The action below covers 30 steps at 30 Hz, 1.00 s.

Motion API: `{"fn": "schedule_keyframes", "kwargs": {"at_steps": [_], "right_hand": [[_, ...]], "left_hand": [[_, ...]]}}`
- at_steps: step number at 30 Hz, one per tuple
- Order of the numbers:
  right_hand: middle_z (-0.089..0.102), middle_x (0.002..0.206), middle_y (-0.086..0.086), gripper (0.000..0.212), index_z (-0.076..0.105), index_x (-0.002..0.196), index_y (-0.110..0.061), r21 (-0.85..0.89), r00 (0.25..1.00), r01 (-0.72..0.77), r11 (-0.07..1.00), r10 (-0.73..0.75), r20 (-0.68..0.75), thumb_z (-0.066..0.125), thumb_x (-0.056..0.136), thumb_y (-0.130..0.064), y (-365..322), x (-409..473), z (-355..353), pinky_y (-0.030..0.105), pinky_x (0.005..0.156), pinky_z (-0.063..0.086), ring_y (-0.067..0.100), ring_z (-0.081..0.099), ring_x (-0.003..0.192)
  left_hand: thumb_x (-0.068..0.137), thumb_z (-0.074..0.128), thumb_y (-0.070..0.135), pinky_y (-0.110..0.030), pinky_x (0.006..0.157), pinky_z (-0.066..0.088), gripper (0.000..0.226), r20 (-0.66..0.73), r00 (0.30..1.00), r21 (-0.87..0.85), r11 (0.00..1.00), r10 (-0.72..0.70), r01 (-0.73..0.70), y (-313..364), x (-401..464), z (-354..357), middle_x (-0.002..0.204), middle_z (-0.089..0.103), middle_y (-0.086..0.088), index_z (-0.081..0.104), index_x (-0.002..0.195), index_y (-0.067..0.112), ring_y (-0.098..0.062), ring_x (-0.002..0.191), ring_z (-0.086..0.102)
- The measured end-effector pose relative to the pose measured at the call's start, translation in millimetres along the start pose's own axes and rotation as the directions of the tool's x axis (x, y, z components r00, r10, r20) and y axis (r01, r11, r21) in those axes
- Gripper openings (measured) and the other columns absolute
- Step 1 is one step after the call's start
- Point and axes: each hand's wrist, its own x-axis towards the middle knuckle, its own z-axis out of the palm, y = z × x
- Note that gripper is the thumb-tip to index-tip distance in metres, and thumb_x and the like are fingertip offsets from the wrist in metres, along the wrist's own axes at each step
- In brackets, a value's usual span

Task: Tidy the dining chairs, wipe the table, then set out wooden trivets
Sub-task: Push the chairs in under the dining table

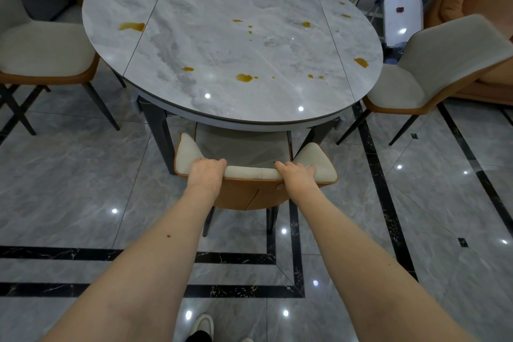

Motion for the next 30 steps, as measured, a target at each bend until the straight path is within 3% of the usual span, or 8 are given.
{"fn": "schedule_keyframes", "kwargs": {"at_steps": [30], "right_hand": [[0.055, 0.117, 0.006, 0.038, 0.04, 0.127, -0.024, -0.017, 0.999, -0.031, 0.999, 0.031, 0.006, 0.056, 0.093, -0.025, -10.4, -10.6, -0.4, 0.059, 0.103, 0.026, 0.03, 0.05, 0.113]], "left_hand": [[0.091, 0.056, 0.016, -0.03, 0.066, 0.038, 0.027, -0.01, 0.998, 0.005, 0.998, 0.057, -0.057, -10.2, -0.2, 0.6, 0.101, 0.065, -0.001, 0.046, 0.116, 0.019, -0.021, 0.092, 0.063]]}}
